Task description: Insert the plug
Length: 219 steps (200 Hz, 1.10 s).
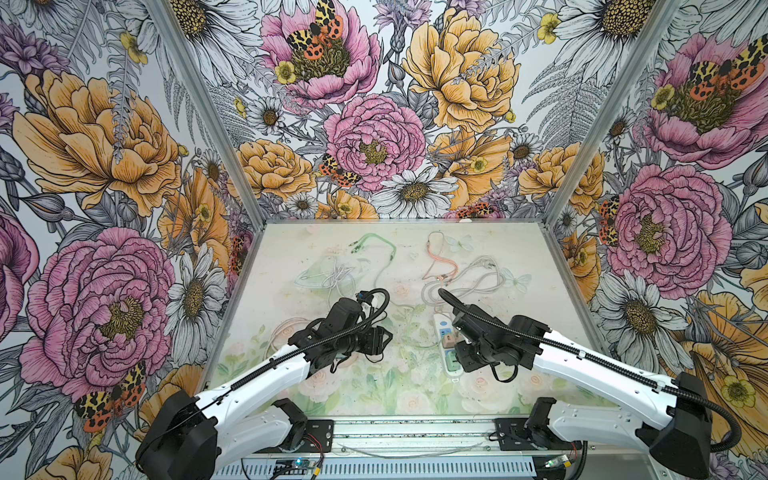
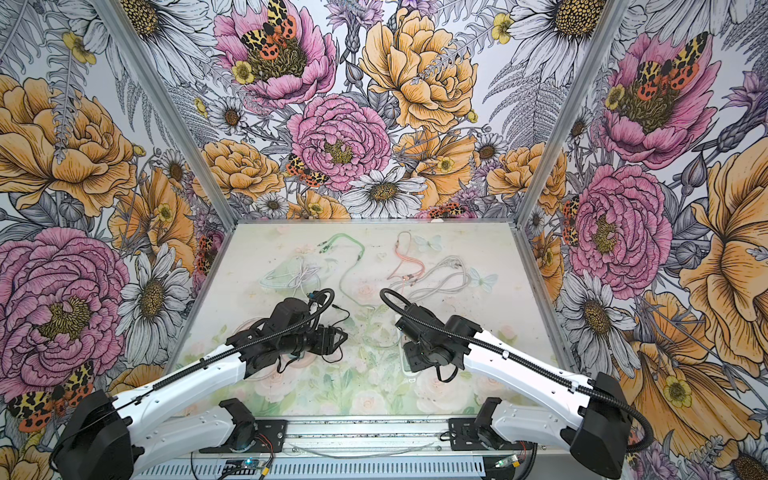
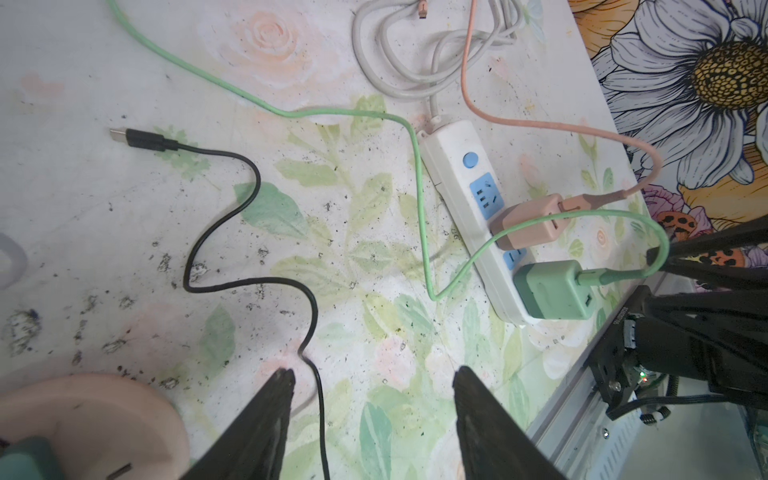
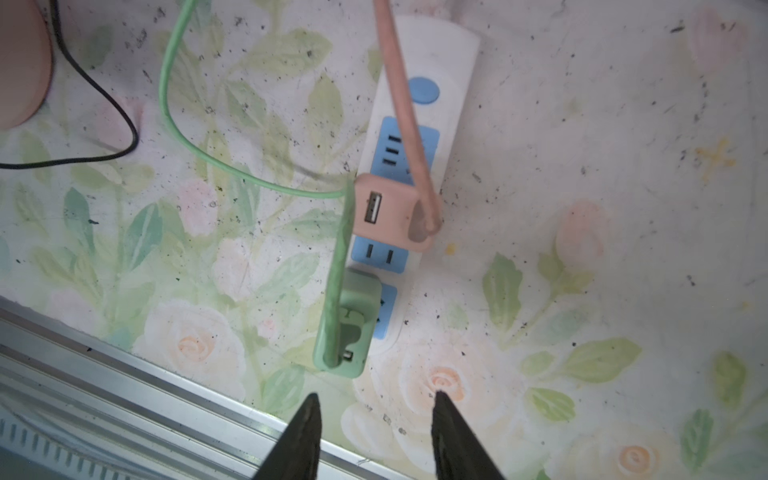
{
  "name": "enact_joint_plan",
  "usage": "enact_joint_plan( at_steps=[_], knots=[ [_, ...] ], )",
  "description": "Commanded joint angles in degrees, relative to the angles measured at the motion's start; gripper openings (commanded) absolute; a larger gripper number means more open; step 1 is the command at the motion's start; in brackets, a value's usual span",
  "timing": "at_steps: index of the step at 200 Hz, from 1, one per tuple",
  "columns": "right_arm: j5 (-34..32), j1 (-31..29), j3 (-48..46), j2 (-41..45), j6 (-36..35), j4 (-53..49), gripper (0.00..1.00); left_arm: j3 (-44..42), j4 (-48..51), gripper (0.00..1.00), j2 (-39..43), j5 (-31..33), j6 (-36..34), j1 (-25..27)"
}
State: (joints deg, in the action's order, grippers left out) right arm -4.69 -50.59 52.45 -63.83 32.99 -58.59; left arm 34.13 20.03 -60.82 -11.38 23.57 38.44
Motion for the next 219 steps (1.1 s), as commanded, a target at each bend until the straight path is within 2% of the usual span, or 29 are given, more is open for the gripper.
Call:
enact_joint_plan(
  at_steps=[1,33,64,94,132,142,145,148,192,219],
  knots=[
    [0.02,1.37,3.67,1.69,-3.51,-0.03,0.51,3.47,3.03,0.64,0.77,2.22,-2.14,-0.47],
    [0.50,4.20,7.13,1.52,-8.05,-0.39,0.52,7.36,7.32,0.64,1.06,4.96,-4.38,-0.80],
    [-6.25,7.48,9.76,1.20,-12.80,-0.06,0.56,11.72,11.13,0.64,1.40,7.00,-6.94,-2.95],
    [-11.13,10.37,11.15,-1.15,-20.27,3.60,0.59,15.75,13.80,0.67,1.79,8.22,-8.93,-7.46],
    [-2.73,20.23,9.89,-0.97,-25.40,15.70,0.60,19.99,13.78,0.82,3.09,11.79,-9.18,-13.14],
    [-1.21,22.87,9.70,-0.69,-26.13,18.21,0.60,20.98,13.62,0.89,3.35,12.60,-9.27,-14.62],
    [-0.89,23.60,9.74,-0.61,-26.36,18.77,0.60,21.24,13.51,0.97,3.45,13.05,-9.33,-14.93],
    [-0.49,24.30,9.70,-0.53,-26.63,19.21,0.60,21.55,13.46,0.99,3.54,13.34,-9.40,-15.26],
    [8.05,35.46,6.77,1.83,-27.39,27.56,0.60,27.49,12.06,0.99,1.76,18.36,-11.65,-19.66],
    [7.26,41.48,3.81,4.76,-24.25,32.60,0.60,30.00,10.40,0.99,1.17,19.25,-11.59,-22.21]
  ],
)
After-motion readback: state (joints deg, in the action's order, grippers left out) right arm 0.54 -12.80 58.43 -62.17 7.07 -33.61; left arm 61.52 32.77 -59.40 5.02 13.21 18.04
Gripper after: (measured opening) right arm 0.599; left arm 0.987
